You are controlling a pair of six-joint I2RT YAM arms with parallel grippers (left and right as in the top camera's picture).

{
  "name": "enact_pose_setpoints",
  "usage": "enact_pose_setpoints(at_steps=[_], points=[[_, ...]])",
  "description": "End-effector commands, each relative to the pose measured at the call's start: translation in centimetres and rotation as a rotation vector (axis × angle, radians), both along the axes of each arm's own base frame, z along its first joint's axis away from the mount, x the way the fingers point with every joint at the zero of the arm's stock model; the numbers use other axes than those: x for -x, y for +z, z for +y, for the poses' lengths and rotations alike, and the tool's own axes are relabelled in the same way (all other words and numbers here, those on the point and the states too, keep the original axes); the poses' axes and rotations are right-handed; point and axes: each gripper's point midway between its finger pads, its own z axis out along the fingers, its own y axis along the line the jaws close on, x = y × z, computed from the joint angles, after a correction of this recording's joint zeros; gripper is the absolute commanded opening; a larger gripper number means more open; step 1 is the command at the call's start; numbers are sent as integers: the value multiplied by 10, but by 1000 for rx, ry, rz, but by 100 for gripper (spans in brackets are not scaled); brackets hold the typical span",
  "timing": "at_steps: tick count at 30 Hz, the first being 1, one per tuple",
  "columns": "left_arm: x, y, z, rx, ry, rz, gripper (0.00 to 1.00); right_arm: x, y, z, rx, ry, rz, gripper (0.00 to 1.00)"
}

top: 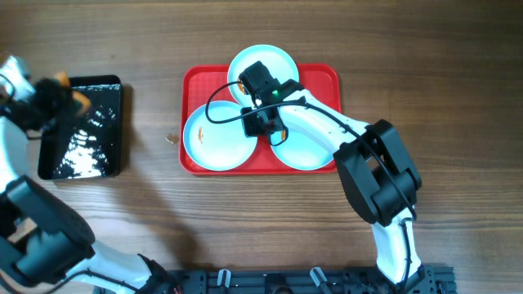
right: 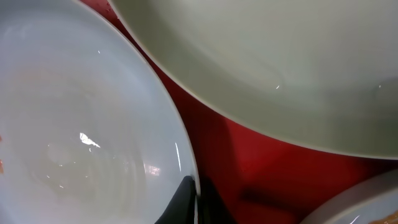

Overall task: Clean dirty plates on tray and stack at the side
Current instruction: 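Carry the sponge with the left gripper onto the held plate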

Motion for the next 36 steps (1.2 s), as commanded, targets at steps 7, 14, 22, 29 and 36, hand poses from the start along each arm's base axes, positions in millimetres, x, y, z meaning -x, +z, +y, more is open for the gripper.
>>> enact_pose_setpoints(at_steps=[7,14,22,29,36], points=[[-20,138,-42,53,-267,-505,4,12,-21,-12,63,-3,51,4],[12,-3,20,-156,50,32,4,12,-21,-12,64,-2,52,4],[-10,94,-22,52,-160,-337,4,16,-22,-15,77,-3,69,4],[-4,156,-86,232,-270,-435,4,18,-22,-17,82,-8,80,4],[-1,43,-181,282,-297,72,4,20,-18,-9,38,-18,104,4]])
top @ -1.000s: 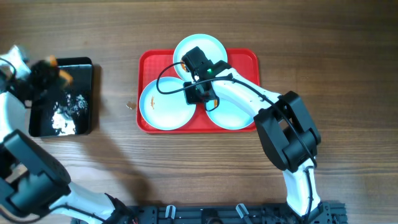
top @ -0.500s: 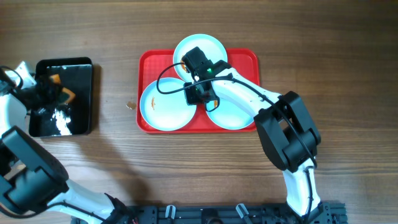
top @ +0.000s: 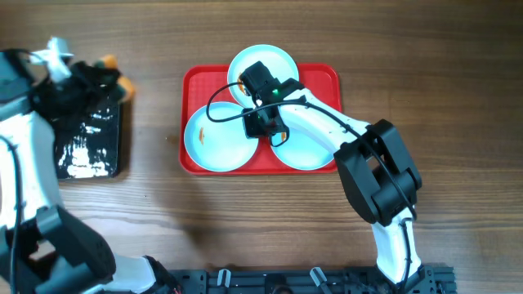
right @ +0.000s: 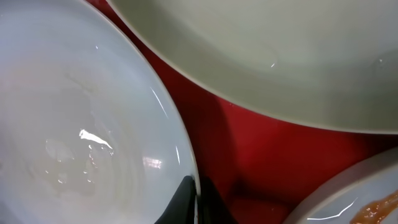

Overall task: Clean dirty plates on tray and stack at the side
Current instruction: 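Carry the sponge with the left gripper onto the held plate, then scrub the plate surface with the sponge in the left gripper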

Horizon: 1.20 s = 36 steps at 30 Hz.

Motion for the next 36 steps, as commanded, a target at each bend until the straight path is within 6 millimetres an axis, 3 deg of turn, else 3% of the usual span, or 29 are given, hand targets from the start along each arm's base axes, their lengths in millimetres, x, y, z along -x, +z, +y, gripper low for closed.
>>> enact_pose_setpoints(at_steps=[1,7,14,19,24,30,36], points=[[-3,-38,-51,-33,-109,124,4,13,-17,-4,29,3,60,4],[5,-102,-122,-122,-276,295,4,15,-18,-6,32,-29,78,4],[22,-152,-172,-133,-410,411,4,10,-16,-12,-20,-60,120,4],[30,-186,-179,-296,-434,471,4,10,-15,-11,-27,-60,123,4],[37,-200,-185,-466,-450,489,4,10,-15,-11,-29,-76,125,4],[41,-209,-169,-654,-359,534,4,10,-15,-11,-28,-75,126,4],[66,-239,-137,-789,-323,591,4,10,-15,-12,-26,-75,128,4]])
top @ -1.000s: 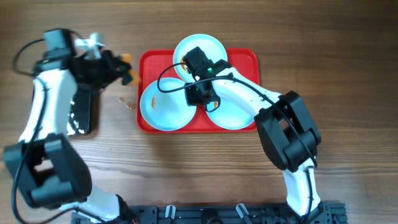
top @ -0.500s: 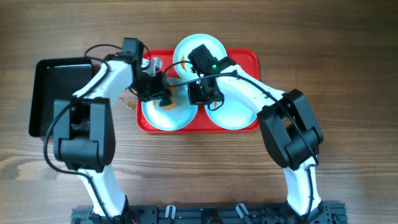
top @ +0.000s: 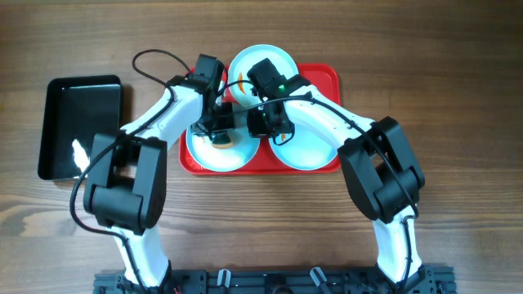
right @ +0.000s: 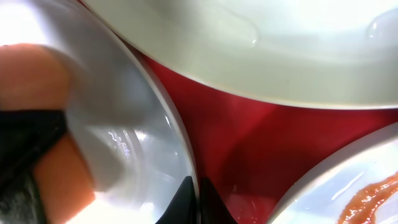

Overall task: Clean dirty plates on tray and stack at the side
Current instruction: 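Scrub the plate surface with the sponge in the left gripper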

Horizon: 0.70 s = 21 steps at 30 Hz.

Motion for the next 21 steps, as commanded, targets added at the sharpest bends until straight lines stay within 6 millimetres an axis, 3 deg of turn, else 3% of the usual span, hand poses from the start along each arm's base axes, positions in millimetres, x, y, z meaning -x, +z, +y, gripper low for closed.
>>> enact_pose_setpoints(at_steps=[1,4,7,10,12,14,17,19,21], points=[[36,-46,52,-247,40,92,4,7,-17,-6,23,-21,48,4],[38,-44,83,-364,71,100,4,7,-17,-6,23,-20,49,4],[37,-42,97,-375,108,109,4,7,-17,-7,25,-17,49,4],[28,-23,105,-369,138,100,4,7,-17,-7,24,-15,47,4],[18,-5,104,-359,146,64,4,6,-17,-6,22,-15,44,4],[3,26,97,-327,144,-31,4,5,-17,-7,26,-16,39,4],[-2,56,87,-262,146,-108,4,5,-17,-7,29,-18,36,4],[-2,65,76,-192,137,-118,4,5,-17,-7,30,-18,37,4],[2,59,60,-104,118,-87,4,4,-17,-7,29,-23,37,4]])
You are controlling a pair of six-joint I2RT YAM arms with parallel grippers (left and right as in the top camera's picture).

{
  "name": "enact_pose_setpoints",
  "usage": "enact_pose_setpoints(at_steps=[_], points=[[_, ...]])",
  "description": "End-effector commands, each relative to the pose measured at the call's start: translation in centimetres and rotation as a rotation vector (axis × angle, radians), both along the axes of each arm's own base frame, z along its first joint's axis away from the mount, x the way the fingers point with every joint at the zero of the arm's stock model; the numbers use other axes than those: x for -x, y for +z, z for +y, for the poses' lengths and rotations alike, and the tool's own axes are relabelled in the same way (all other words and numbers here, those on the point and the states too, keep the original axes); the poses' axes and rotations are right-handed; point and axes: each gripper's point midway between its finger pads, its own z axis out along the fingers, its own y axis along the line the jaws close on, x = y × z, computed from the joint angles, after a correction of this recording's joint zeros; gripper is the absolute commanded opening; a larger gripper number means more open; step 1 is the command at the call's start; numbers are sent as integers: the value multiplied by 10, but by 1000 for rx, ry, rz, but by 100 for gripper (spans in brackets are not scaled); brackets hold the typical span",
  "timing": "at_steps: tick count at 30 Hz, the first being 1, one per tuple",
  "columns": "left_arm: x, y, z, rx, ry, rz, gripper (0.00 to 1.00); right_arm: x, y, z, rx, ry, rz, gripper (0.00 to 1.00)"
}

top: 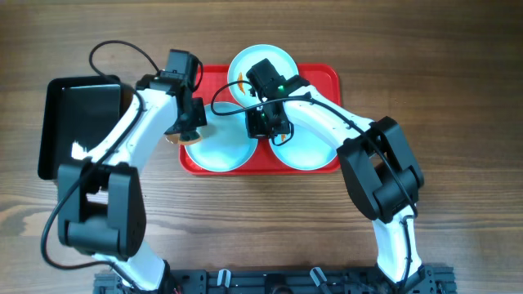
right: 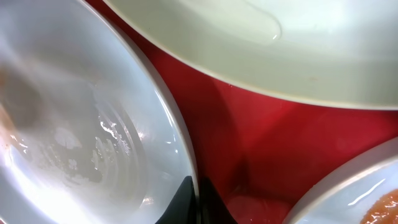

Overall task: Clean dirty plates on tray and stack at the side
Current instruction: 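Scrub the plate surface with the sponge in the left gripper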

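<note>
Three white plates lie on the red tray (top: 327, 77). My right gripper (top: 260, 124) is shut on the right rim of the left plate (top: 219, 149); in the right wrist view its fingertips (right: 198, 198) pinch that rim, and the left plate (right: 81, 124) looks wet and streaked. My left gripper (top: 189, 129) sits at that plate's left edge, shut on an orange sponge (top: 174, 137). The top plate (top: 261, 65) lies at the tray's back. The right plate (top: 301, 149) carries a reddish smear, seen at the corner of the right wrist view (right: 379, 208).
A black tray (top: 78, 122) holding water sits on the wooden table at the left. The left arm's cable loops above the black tray (top: 122, 49). The right arm stretches across the right plate.
My left gripper with the sponge has moved from the middle of the left plate to its left edge. The plate's inside now shows bare and wet. The right gripper has not moved.
The left gripper held the sponge over the black water tray, then at that tray's far right corner, then on the left plate, and now at the plate's left edge. All along, the right gripper stayed shut on that plate's rim.
</note>
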Motion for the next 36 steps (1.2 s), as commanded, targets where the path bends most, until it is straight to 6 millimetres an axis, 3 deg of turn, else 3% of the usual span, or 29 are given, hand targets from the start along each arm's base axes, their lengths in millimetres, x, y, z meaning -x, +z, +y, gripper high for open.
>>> enact_pose_setpoints(at_steps=[1,7,11,18,20,24,28,31,32,33,36], points=[[0,3,-24,141,-27,9,4,2,-17,-12,50,-31,26,4],[9,-27,-69,363,-92,55,4,2,-16,-11,49,-31,25,4],[16,-52,-71,358,-85,88,4,2,-16,-12,50,-31,26,4],[6,-82,-79,378,-105,57,4,3,-17,-12,51,-31,28,4],[6,-86,-72,332,-98,59,4,3,-17,-12,52,-31,29,4],[11,-93,-16,20,-33,68,4,3,-17,-12,54,-31,31,4],[21,-85,27,-226,-1,92,4,3,-17,-12,52,-31,28,4],[19,-81,28,-234,1,82,4,3,-17,-12,52,-31,28,4],[18,-79,28,-231,1,76,13,3,-17,-12,52,-31,28,4],[16,-77,26,-219,-1,69,29,3,-17,-12,52,-31,28,4],[12,-69,11,-133,-9,50,29,2,-16,-12,50,-31,26,4]])
